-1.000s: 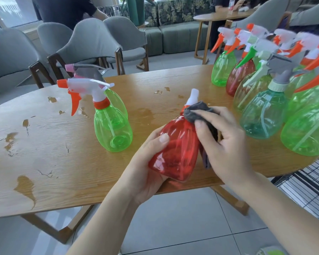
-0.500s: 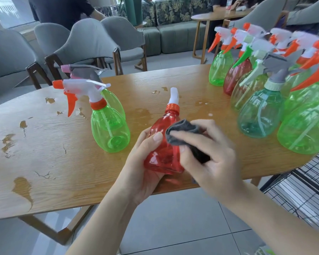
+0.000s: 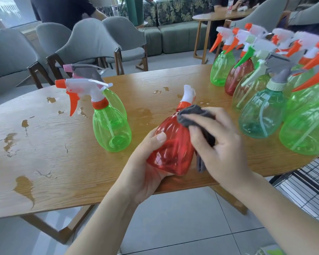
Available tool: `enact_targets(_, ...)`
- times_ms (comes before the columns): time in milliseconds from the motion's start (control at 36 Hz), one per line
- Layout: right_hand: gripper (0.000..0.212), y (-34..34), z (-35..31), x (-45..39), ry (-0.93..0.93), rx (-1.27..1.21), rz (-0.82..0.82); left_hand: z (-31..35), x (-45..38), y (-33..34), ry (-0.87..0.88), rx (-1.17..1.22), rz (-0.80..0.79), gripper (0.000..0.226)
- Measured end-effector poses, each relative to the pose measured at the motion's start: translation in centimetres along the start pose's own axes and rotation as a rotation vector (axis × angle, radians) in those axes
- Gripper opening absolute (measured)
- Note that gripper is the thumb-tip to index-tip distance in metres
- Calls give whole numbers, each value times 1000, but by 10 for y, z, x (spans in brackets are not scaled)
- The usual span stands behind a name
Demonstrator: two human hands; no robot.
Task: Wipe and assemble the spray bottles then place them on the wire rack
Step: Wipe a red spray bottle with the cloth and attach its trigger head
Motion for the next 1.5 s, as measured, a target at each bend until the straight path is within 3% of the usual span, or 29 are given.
enact_targets(111, 26, 0, 12, -5, 143, -54, -10, -15, -4, 1, -46, 6, 66, 45)
enact_targets(333, 25, 5, -3, 9, 17, -86, -54, -9, -6, -2, -12, 6, 110, 91)
enact_targets(472, 24, 0, 3, 2, 71, -76, -18, -10, -4, 5, -33, -18, 75, 83)
enact_targets(611, 22, 8, -18, 21, -131, -30, -53, -9, -5, 4, -35, 69, 125, 70)
enact_targets(750, 20, 21, -39, 42, -390, 70, -96, -16, -1, 10, -158, 212, 85, 57)
enact_targets(917, 21, 23, -40, 43, -515, 155, -76, -15, -1, 10, -161, 243, 95, 59)
enact_targets(1083, 22, 10, -18, 19, -255, 77, -4, -9, -7, 6, -36, 167, 128, 79)
enact_targets(1194, 25, 5, 8, -2, 110, -96, -21, -8, -4, 6, -32, 112, 111, 48)
enact_targets(1250, 26, 6, 14, -2, 197, -138, -33, -8, -4, 5, -41, 78, 108, 50)
enact_targets(1417, 23, 6, -2, 11, 48, -157, -32, -8, -5, -1, -19, 14, 118, 87)
enact_targets(1500, 21, 4, -6, 10, 1, -113, -29, -8, -7, -3, -10, 10, 120, 87)
Point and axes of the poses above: each hand's wrist, its own x-axis away from the middle knuckle, its own y-axis out of the palm, z = x × y, the point moved 8 cm from there along -x, towards the middle knuckle, and after that the axes turned 15 degrees about y, right-handed, at the moved point
